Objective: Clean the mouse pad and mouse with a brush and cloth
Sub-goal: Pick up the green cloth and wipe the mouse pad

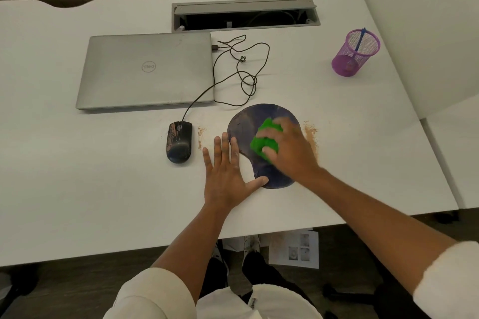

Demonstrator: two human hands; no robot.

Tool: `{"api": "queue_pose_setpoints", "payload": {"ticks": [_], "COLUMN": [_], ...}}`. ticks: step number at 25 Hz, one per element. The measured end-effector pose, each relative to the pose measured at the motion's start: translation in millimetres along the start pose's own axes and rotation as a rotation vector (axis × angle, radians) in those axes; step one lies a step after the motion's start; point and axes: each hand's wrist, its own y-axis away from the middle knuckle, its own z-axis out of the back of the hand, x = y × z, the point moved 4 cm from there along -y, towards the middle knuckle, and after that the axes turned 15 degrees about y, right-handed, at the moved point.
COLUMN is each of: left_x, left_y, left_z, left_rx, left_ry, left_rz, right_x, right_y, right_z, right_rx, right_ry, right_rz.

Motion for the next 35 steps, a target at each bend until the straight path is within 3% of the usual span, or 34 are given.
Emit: {"api": "queue_pose_setpoints", "payload": {"ticks": [2, 7, 11, 17, 22, 27, 35], "left_x": [0, 0, -1, 0, 1, 1, -1], "left_y": [0, -1, -1, -1, -2, -2, -2], "left_z": [-1, -1, 0, -1, -1, -1, 1], "left_rx": [-0.004, 0.007, 0.007, -0.004, -0.003, -0.008, 0.019], "left_ry": [0.003, -0.001, 0.0, 0.009, 0.012, -0.003, -0.001], "left_rz": [-0.007, 0.014, 0.019, 0.016, 0.004, 0.003, 0.02], "right_x": [3, -14, -23, 10, -5, 20, 13], "right_y": [28, -13, -40, -18, -40, -32, -98], "right_z": [-13, -7, 7, -7, 1, -9, -3], "right_rx": [0.061, 0.034, 0.008, 0.047, 0.026, 0.054, 0.061], "right_ry": [0.027, 0.166, 0.135, 0.132, 0.144, 0.174, 0.224], "right_rz": [0.073, -0.079, -0.179, 0.096, -0.046, 0.16, -0.025]}}
